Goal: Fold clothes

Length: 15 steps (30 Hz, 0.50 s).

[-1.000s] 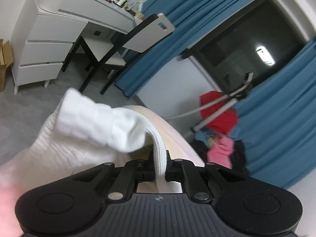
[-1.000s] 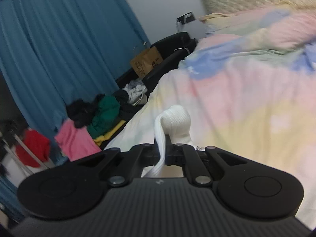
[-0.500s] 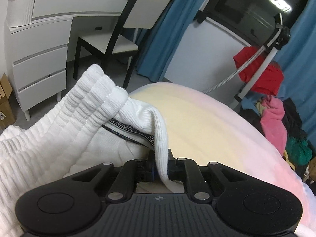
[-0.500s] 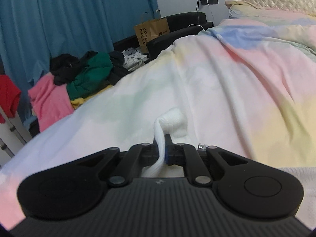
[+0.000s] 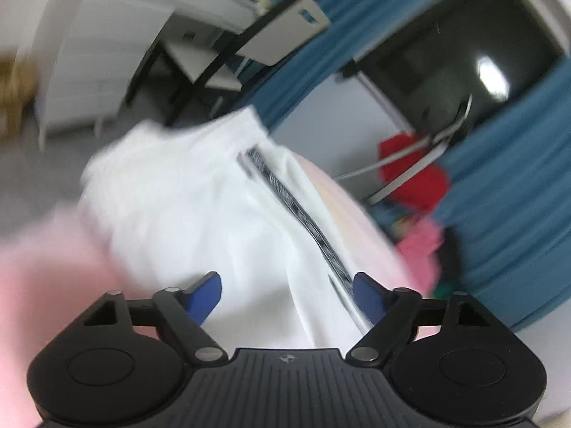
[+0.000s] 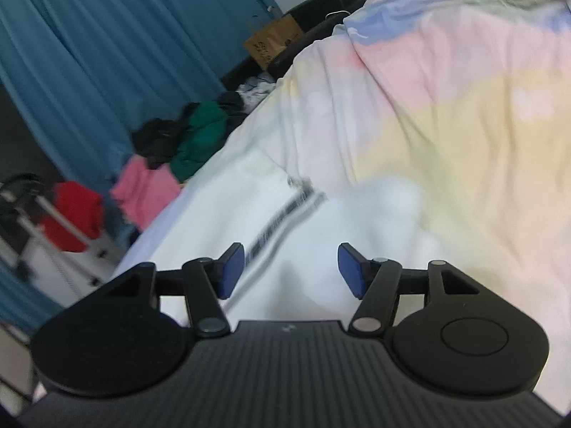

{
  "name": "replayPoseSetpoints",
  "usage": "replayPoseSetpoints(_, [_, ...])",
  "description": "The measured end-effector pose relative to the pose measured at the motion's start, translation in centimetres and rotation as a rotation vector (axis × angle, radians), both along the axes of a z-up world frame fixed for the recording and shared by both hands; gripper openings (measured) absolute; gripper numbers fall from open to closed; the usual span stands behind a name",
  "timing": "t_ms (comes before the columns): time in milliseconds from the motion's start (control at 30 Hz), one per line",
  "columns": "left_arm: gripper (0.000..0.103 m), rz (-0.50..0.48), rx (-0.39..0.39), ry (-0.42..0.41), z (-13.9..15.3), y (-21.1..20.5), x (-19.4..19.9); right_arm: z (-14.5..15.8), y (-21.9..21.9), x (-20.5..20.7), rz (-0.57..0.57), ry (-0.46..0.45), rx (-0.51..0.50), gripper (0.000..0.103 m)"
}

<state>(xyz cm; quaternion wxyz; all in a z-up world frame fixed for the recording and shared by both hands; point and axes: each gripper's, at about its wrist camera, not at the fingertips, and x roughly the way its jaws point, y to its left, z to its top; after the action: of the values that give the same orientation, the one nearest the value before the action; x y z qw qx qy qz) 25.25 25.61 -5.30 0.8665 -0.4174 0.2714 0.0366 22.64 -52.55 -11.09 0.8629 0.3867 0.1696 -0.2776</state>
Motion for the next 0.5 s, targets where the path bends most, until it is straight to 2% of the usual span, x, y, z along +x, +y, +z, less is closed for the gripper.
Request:
replayPoseSetpoints(67, [0.083, 0.026, -0.089, 0.027, -1.7, 0.5, -2.3, -1.5, 0.9, -2.6, -0.007, 0.001, 0.047, 0.068])
replayPoseSetpoints(133, [0.083, 0.05, -0.157, 0.105, -3.4, 1.7, -2.9, -2.8, 1.4, -4.2, -0.006, -0.002, 0.128, 0.068])
replayPoseSetpoints(233, [0.083, 0.053, -0.234, 0.135, -5.2, 3.1, -2.6, -3.8, 1.6, -5.8, -0.012, -0.046, 0.259, 0.067])
replayPoseSetpoints(367, [0.084, 0.094, -0.258, 0.077, -5.8, 4.2, -1.5, -4.0, 1.7, -4.6, 0.051, -0.091, 0.357, 0.068])
replayPoseSetpoints(500, [0.083, 0.128, -0.237, 0.034, -6.7, 4.9, 0.6, -5.3, 1.8, -2.3, 0.052, -0.072, 0.335, 0.068])
